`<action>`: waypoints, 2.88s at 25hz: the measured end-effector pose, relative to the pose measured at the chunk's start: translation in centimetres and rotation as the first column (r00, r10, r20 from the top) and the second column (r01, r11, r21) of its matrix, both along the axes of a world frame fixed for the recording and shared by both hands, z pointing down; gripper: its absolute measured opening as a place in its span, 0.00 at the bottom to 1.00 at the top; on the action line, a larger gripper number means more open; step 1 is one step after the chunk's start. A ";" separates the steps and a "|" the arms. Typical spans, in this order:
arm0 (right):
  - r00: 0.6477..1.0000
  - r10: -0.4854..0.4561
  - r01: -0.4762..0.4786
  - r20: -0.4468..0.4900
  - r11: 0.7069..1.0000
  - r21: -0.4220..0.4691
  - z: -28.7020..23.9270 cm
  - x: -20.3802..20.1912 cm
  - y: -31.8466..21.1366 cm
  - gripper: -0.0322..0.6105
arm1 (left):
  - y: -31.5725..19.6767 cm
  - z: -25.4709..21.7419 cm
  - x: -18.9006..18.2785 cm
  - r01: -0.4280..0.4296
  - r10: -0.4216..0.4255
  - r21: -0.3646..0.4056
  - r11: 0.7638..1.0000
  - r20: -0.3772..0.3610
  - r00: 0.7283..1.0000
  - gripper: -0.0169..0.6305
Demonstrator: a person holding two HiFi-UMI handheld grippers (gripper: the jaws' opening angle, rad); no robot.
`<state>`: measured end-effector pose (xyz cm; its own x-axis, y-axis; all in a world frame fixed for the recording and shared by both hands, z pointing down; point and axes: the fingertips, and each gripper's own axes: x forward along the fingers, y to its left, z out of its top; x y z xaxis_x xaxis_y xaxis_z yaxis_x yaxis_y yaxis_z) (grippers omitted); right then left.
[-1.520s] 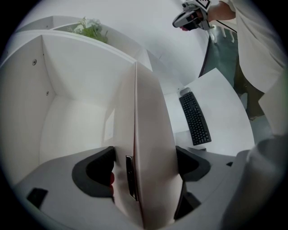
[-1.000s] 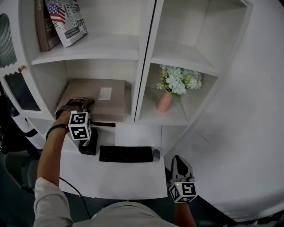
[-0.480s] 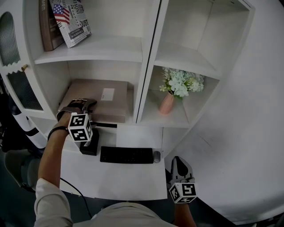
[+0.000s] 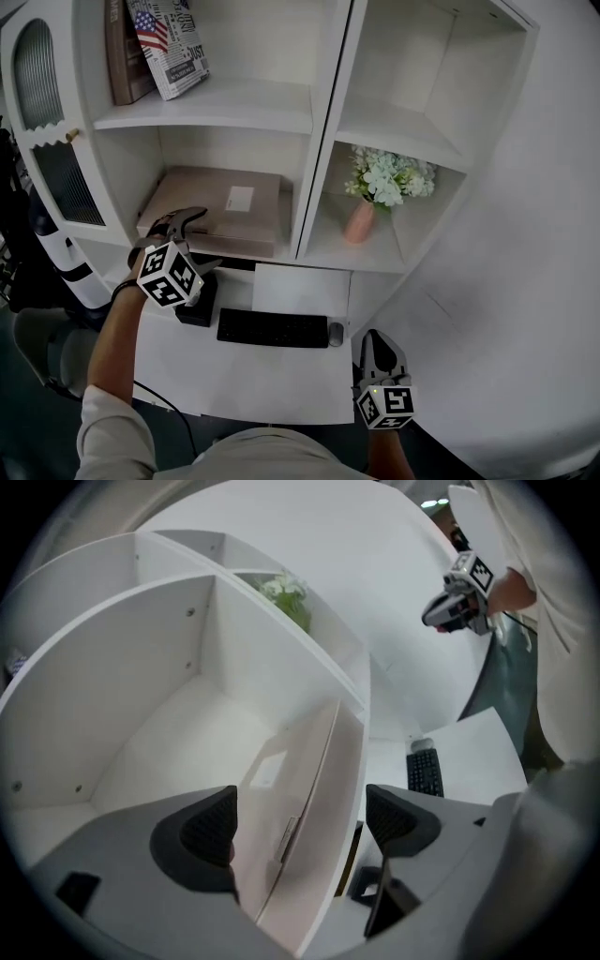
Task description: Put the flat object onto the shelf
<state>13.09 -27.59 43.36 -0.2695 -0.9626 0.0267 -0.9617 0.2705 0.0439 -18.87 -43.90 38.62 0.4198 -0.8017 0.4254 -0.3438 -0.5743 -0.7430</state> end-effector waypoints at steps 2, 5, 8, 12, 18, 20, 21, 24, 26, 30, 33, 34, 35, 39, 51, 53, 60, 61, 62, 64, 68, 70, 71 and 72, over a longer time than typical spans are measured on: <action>1.000 -0.014 0.014 0.000 1.000 0.005 -0.2 -0.4 0.0 0.05 | 0.8 -0.7 0.1 0.013 -0.015 -0.017 1.000 -0.117 0.993 0.69; 0.999 -0.035 0.035 0.000 0.999 0.016 -0.7 -1.0 0.1 0.05 | 2.0 -2.0 -0.1 0.035 -0.048 -0.048 0.998 -0.317 0.947 0.69; 0.998 -0.057 0.057 0.002 0.998 0.030 -1.2 -1.5 0.1 0.05 | 3.1 -4.0 -0.7 0.053 -0.083 -0.072 0.996 -0.523 0.848 0.67; 0.996 -0.092 0.091 0.007 0.995 0.046 -2.0 -2.4 0.1 0.05 | 4.6 -5.3 -1.9 0.100 -0.132 -0.086 0.991 -0.664 0.736 0.65; 0.989 -0.149 0.148 0.008 0.987 0.067 -3.0 -3.8 0.4 0.05 | 7.4 -6.2 -3.8 0.176 -0.164 -0.067 0.982 -0.762 0.627 0.50; 0.985 -0.170 0.169 0.011 0.983 0.071 -3.2 -4.3 0.5 0.05 | 8.5 -6.1 -4.1 0.188 -0.166 -0.060 0.980 -0.768 0.619 0.43; 0.983 -0.181 0.179 0.013 0.981 0.073 -3.3 -4.5 0.6 0.05 | 9.0 -6.0 -4.3 0.197 -0.168 -0.056 0.979 -0.770 0.615 0.42; 0.976 -0.216 0.214 0.014 0.974 0.078 -3.5 -5.4 0.6 0.05 | 10.4 -5.7 -4.9 0.233 -0.177 -0.042 0.972 -0.781 0.599 0.28; 0.970 -0.241 0.239 0.015 0.968 0.081 -3.6 -6.0 0.7 0.05 | 11.4 -5.6 -5.3 0.252 -0.181 -0.034 0.967 -0.790 0.586 0.21; 0.957 -0.289 0.287 0.017 0.954 0.086 -3.9 -7.2 0.9 0.05 | 12.9 -5.0 -5.7 0.278 -0.193 -0.034 0.960 -0.800 0.568 0.19; 0.948 -0.318 0.315 0.016 0.945 0.089 -4.1 -7.9 1.2 0.05 | 13.7 -4.3 -6.0 0.295 -0.208 -0.040 0.955 -0.799 0.564 0.14; 0.945 -0.327 0.324 0.016 0.942 0.089 -4.2 -8.1 1.3 0.05 | 13.9 -4.0 -6.0 0.299 -0.212 -0.044 0.953 -0.800 0.561 0.12; 0.942 -0.336 0.333 0.016 0.939 0.089 -4.2 -8.4 1.3 0.05 | 14.2 -3.8 -6.1 0.304 -0.217 -0.047 0.952 -0.802 0.556 0.11; 0.933 -0.361 0.358 0.012 0.930 0.087 -4.3 -9.0 1.6 0.05 | 15.3 -2.8 -6.3 0.327 -0.235 -0.053 0.943 -0.804 0.546 0.07; 0.919 -0.393 0.391 0.007 0.916 0.089 -4.3 -10.2 1.1 0.05 | 18.1 0.1 -9.7 0.432 -0.317 -0.086 0.898 -0.806 0.499 0.03; 0.917 -0.398 0.396 0.005 0.914 0.089 -4.2 -10.5 1.0 0.05 | 18.5 0.5 -10.5 0.449 -0.333 -0.094 0.889 -0.805 0.491 0.03; 0.910 -0.415 0.413 0.001 0.906 0.092 -4.1 -11.3 0.9 0.05 | 20.1 1.6 -12.1 0.486 -0.357 -0.095 0.869 -0.801 0.481 0.03; 0.909 -0.417 0.415 0.000 0.905 0.093 -4.1 -11.5 0.9 0.05 | 20.3 1.8 -12.3 0.490 -0.361 -0.098 0.866 -0.801 0.478 0.03; 0.908 -0.420 0.418 -0.002 0.903 0.094 -4.3 -11.6 0.8 0.05 | 20.4 2.0 -12.5 0.493 -0.366 -0.102 0.864 -0.800 0.475 0.03; 0.905 -0.425 0.424 -0.007 0.900 0.097 -4.5 -11.9 0.8 0.05 | 20.6 2.4 -12.8 0.499 -0.375 -0.110 0.860 -0.799 0.470 0.03; 0.900 -0.435 0.434 -0.009 0.896 0.098 -4.5 -12.3 0.9 0.05 | 21.0 2.7 -13.2 0.505 -0.385 -0.118 0.855 -0.798 0.464 0.03; 0.898 -0.440 0.439 -0.010 0.893 0.099 -4.5 -12.6 0.9 0.05 | 21.2 2.9 -13.2 0.507 -0.387 -0.119 0.854 -0.796 0.465 0.03; 0.897 -0.443 0.442 -0.011 0.892 0.098 -4.5 -12.7 0.9 0.05 | 21.2 3.0 -13.2 0.509 -0.390 -0.119 0.853 -0.794 0.467 0.03; 0.895 -0.445 0.444 -0.012 0.890 0.099 -4.5 -12.8 0.9 0.05 | 21.3 3.1 -13.2 0.509 -0.392 -0.120 0.852 -0.792 0.468 0.03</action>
<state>0.26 -26.73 38.86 -0.6699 -0.7396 -0.0652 -0.7423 0.6651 0.0817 -32.06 -22.61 41.77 0.0952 -0.9953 0.0183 -0.9900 -0.0966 -0.1030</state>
